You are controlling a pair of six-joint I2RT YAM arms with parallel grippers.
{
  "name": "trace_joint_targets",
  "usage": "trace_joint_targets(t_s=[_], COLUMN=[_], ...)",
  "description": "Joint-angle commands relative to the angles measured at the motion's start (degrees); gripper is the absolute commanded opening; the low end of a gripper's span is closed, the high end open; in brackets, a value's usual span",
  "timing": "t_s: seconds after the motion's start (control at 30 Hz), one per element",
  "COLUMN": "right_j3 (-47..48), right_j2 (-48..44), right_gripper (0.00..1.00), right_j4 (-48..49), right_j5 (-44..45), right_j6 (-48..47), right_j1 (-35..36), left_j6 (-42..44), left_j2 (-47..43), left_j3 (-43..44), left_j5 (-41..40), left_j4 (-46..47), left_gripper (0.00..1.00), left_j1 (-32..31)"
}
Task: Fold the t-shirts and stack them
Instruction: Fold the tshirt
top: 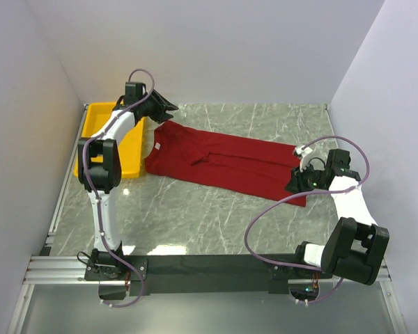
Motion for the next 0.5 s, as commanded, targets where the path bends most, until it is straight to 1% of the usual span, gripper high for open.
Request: trace_joint_targets(t_s=[0.0,0.03,0.07,0.1,0.13,0.17,0.2,0.23,0.27,0.3,0.33,0.37,0.4,0.43,0.47], right_j3=[0.66,0.84,1.8,2.33,2.77,3.91,4.53,5.23,7.15,8.39,9.79,13.03,14.71,16.56,20.4], right_j2=[0.25,0.43,1.3,1.66,2.1,2.45,2.45,2.54,3.15,3.68,4.46,6.65,7.97,9.64,12.96], right_gripper=[0.37,0.37,0.37,0.38,0.39,0.41,0.42,0.43,0.46,0.48,0.5,0.52,0.52,0.53,0.55], right_j4=[-0.21,-1.96,-3.45,-4.6,-5.31,-5.66,-4.97,-4.18,-1.91,-0.75,0.39,2.75,4.17,5.31,8.02], right_j5=[-1.31,-1.48,-1.57,-1.66,-0.96,-0.35,0.62,2.19,3.16,3.87,4.66,6.76,8.0,9.57,12.9], right_j6=[-1.12,-1.82,-5.22,-7.0,-8.58,-11.38,-12.02,-12.72,-13.77,-14.3,-14.66,-15.01,-14.92,-15.01,-13.71], right_j1=[0.36,0.44,0.79,2.45,3.6,5.35,8.76,10.97,12.91,14.93,19.65,21.87,24.59,29.14,31.8], left_j6=[7.4,10.37,11.79,13.28,15.65,16.8,18.12,20.74,22.07,23.31,25.23,26.3,27.18,28.14,28.67], left_j2=[-2.87,-4.79,-6.03,-7.69,-11.63,-13.93,-18.74,-21.4,-24.12,-26.93,-32.53,-35.46,-38.36,-43.78,-46.62], left_j3=[2.05,1.17,-1.71,-3.83,-6.37,-11.7,-14.37,-16.74,-20.77,-22.9,-24.92,-28.42,-30.02,-31.61,-35.1], left_j5=[-2.52,-2.87,-3.05,-3.22,-4.01,-4.45,-4.98,-7.42,-8.4,-9.8,-11.12,-14.01,-16.21,-18.41,-22.61], left_j4=[-5.14,-6.64,-7.87,-8.32,-8.5,-8.15,-7.54,-7.53,-7.27,-6.83,-6.39,-5.17,-4.9,-4.72,-3.76], left_gripper=[0.52,0.51,0.52,0.51,0.51,0.51,0.52,0.52,0.52,0.53,0.55,0.57,0.59,0.65,0.69], left_j1=[0.07,-0.02,-0.37,-0.63,-0.9,-1.51,-1.77,-2.04,-2.3,-2.3,-2.3,-2.3,-2.3,-2.3,-2.04])
